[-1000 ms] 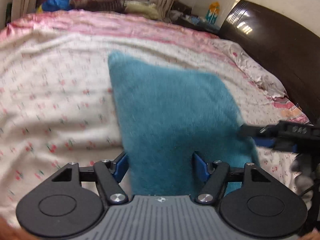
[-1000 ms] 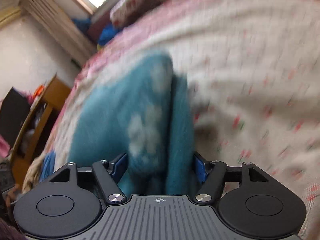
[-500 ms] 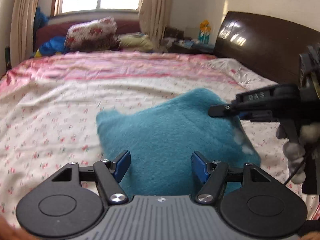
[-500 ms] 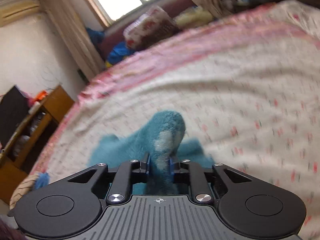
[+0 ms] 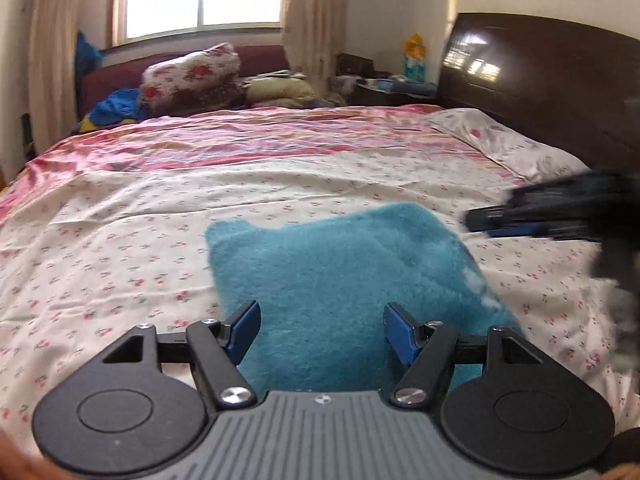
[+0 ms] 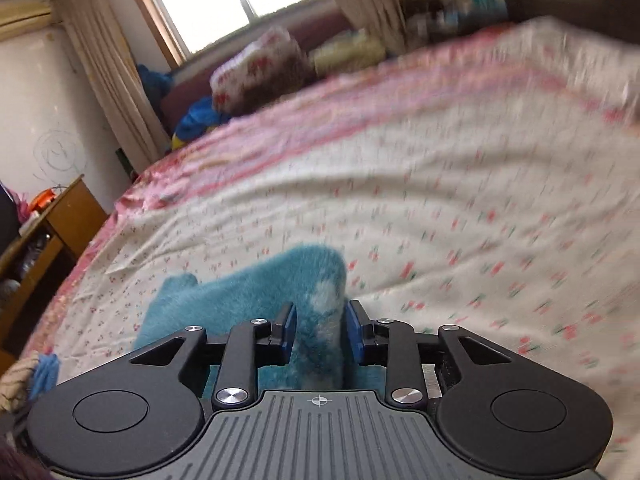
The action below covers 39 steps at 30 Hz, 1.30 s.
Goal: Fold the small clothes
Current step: 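Open the right gripper and pull both grippers back from the sweater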
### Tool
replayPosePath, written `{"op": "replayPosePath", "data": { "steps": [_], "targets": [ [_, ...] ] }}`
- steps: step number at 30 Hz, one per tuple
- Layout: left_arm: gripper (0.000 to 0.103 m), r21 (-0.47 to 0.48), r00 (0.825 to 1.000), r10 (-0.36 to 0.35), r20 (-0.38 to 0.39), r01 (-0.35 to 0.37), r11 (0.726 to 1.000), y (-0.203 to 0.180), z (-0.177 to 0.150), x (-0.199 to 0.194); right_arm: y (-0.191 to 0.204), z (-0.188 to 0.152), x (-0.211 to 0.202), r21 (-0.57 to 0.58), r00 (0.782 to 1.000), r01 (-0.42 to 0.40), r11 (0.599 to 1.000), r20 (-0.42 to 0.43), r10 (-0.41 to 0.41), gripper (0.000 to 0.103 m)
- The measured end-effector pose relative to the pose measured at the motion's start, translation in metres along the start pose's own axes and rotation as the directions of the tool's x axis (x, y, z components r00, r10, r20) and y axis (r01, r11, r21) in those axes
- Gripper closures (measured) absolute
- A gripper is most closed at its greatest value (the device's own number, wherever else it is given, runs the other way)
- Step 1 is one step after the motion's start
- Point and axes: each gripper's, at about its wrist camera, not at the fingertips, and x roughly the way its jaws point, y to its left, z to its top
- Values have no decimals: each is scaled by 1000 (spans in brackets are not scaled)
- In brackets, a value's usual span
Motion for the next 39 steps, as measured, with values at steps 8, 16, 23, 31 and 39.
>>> {"op": "replayPosePath", "data": {
  "steps": [8,16,23,31,39],
  "targets": [
    [31,-21,995,45,-92,-48,999,-1,-16,-8,24,-60,-32,-139,995,8,990,-98,-22,77],
    [31,-33,992,57,-108,-61,998,-1,-26,-27,32,-68,-42,-171,992,102,980,-59,-113,70],
    [26,-15,992,70,-101,-72,997,-7,-29,-43,34,-78,-65,-147,990,126,981,-40,-133,70],
    [15,7,991,95,-94,-94,996,-17,-42,-61,59,-102,-98,-208,994,111,972,8,-112,66],
    [3,37,981,154,-115,-151,988,-22,-59,-74,61,-126,-111,-185,993,113,976,-10,-117,65]
  ]
}}
